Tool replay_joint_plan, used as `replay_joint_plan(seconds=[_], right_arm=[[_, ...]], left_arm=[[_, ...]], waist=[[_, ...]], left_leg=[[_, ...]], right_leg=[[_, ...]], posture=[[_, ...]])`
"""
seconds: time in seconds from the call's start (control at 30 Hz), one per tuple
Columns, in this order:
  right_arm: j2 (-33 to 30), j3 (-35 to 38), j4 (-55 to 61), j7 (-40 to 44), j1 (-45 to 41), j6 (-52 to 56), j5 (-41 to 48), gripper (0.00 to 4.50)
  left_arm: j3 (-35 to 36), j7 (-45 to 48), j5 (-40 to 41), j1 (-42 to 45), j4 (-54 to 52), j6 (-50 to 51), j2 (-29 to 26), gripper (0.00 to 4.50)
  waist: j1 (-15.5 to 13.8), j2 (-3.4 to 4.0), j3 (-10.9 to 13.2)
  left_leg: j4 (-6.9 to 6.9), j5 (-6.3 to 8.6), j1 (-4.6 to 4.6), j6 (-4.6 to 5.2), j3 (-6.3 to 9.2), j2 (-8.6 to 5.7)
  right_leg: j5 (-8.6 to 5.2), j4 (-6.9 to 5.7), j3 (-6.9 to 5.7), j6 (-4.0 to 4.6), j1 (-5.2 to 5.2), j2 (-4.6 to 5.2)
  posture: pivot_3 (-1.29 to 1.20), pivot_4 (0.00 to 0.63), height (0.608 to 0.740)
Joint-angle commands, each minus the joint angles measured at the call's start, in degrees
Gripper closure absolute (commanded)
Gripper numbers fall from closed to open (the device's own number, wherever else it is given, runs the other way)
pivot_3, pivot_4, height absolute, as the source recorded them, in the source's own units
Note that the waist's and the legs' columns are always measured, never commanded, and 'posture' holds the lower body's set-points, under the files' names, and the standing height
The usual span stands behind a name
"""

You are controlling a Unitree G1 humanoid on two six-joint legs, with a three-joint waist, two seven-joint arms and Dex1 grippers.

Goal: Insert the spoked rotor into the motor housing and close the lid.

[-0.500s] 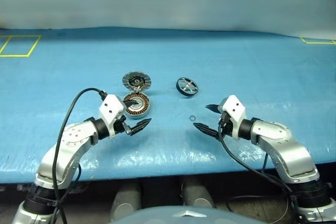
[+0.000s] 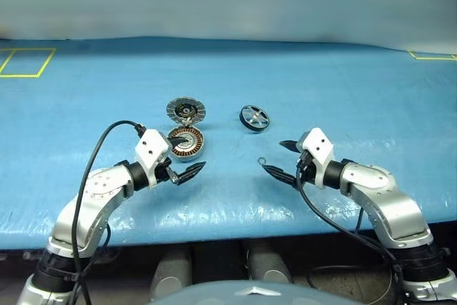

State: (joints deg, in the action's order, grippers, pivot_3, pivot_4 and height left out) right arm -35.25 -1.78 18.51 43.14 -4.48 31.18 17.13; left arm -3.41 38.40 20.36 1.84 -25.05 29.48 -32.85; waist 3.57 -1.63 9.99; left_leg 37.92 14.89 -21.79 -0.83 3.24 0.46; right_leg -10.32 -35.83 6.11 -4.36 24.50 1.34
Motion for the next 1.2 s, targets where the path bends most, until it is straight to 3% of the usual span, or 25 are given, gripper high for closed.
replay_joint_plan(seconds=[0.03, 0.37, 0.8, 1.0, 1.2], right_arm=[[0.0, 1.4, 0.8, -0.6, -1.1, -1.3, 0.3, 0.02], [0.0, 0.0, -0.3, -0.9, -2.7, -1.2, -0.5, 0.02], [3.1, -3.4, -3.9, -1.2, -5.6, -4.3, -2.4, 0.02], [5.5, -5.4, -4.3, -1.8, -3.3, -6.1, -3.4, 0.02], [8.6, -8.0, -5.5, -2.5, -2.4, -8.1, -4.4, 0.02]], left_arm=[[-0.2, -0.2, 0.2, 0.2, -1.5, -0.1, 0.4, 0.00], [-0.7, -0.3, -0.4, -0.2, -0.3, -0.3, 0.7, 0.00], [4.3, 2.5, 2.6, -2.9, 1.4, 0.1, -0.8, 0.00], [3.3, 11.1, 0.4, 4.0, 4.2, 1.4, -12.6, 0.00], [-7.4, 27.7, -7.3, 21.0, 14.4, -3.3, -23.9, 0.00]], waist=[[0.0, 0.00, 0.0], [0.1, 0.00, 0.0], [0.1, 0.00, 0.0], [0.1, 0.00, 0.0], [0.2, -0.01, 0.0]], left_leg=[[0.00, 0.00, 0.00, 0.00, 0.00, 0.00], [0.00, 0.00, 0.00, 0.00, 0.00, 0.00], [-0.01, 0.00, 0.02, 0.00, 0.01, 0.00], [0.02, 0.00, 0.03, 0.00, 0.01, 0.01], [-0.01, 0.00, 0.01, 0.00, 0.00, 0.00]], right_leg=[[0.00, 0.00, 0.00, 0.00, 0.00, 0.00], [0.00, 0.00, 0.00, 0.00, 0.00, 0.00], [0.00, -0.02, 0.00, 0.00, 0.00, -0.01], [0.00, -0.03, 0.00, 0.01, -0.01, -0.02], [0.00, 0.00, -0.01, 0.01, 0.00, -0.03]], posture=[[0.00, 0.150, 0.740], [0.00, 0.150, 0.740], [0.00, 0.150, 0.740], [0.00, 0.150, 0.740], [0.00, 0.150, 0.740]])
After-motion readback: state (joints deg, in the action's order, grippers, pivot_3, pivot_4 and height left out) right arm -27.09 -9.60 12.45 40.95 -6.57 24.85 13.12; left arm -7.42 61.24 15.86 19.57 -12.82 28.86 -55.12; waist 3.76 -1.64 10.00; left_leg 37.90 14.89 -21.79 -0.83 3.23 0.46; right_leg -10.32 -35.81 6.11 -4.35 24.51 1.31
